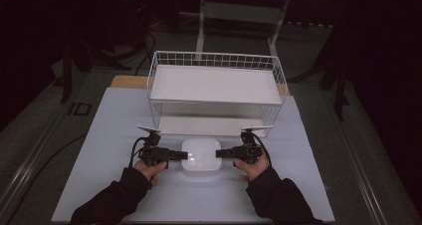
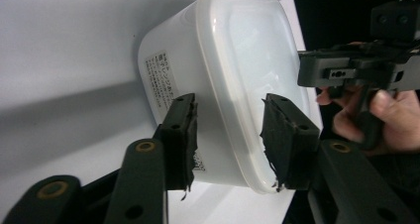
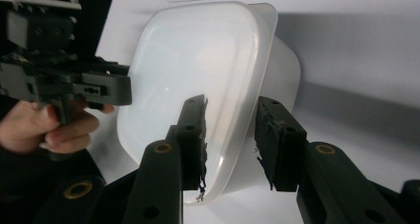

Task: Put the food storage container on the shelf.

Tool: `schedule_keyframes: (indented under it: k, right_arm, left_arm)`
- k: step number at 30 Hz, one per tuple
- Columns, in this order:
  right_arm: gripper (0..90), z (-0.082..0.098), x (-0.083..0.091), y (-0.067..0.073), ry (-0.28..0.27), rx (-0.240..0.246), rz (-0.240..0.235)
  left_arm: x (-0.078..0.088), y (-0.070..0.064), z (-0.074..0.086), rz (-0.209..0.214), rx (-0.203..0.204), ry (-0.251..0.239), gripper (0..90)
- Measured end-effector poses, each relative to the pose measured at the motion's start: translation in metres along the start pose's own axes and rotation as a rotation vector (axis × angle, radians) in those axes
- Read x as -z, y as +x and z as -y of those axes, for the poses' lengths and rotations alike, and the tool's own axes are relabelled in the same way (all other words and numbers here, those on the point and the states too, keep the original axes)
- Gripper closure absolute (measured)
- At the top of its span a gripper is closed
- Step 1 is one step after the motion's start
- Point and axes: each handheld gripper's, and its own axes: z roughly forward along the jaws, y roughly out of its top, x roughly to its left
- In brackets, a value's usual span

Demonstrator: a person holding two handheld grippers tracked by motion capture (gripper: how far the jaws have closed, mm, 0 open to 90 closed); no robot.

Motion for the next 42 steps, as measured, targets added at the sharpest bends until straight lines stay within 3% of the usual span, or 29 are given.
schedule_keyframes:
  k: [5, 18, 26, 32, 33, 42]
  right_arm:
    - [69.8, 0.001, 0.002, 0.003, -0.013, 0.000, 0.019]
    - [73.2, 0.001, 0.005, 0.001, 0.006, -0.074, 0.005]
    - [78.4, 0.000, 0.012, 0.008, 0.003, -0.054, 0.009]
    - [78.6, 0.001, 0.013, 0.013, 0.000, -0.013, 0.036]
    - [78.5, 0.001, 0.015, 0.017, -0.010, 0.014, 0.052]
    - [78.4, -0.002, 0.027, 0.028, -0.036, 0.056, 0.060]
  left_arm:
    - [0.002, -0.004, -0.001, -0.023, 0.006, 0.004, 64.5]
    - [0.002, -0.018, -0.002, -0.103, -0.020, 0.004, 69.5]
    - [0.010, -0.026, -0.003, -0.129, -0.042, -0.014, 75.6]
    - [0.012, -0.030, 0.000, -0.136, -0.053, -0.008, 76.8]
    - [0.012, -0.031, 0.001, -0.141, -0.060, -0.009, 77.0]
    - [0.023, -0.045, 0.000, -0.111, -0.089, -0.049, 77.7]
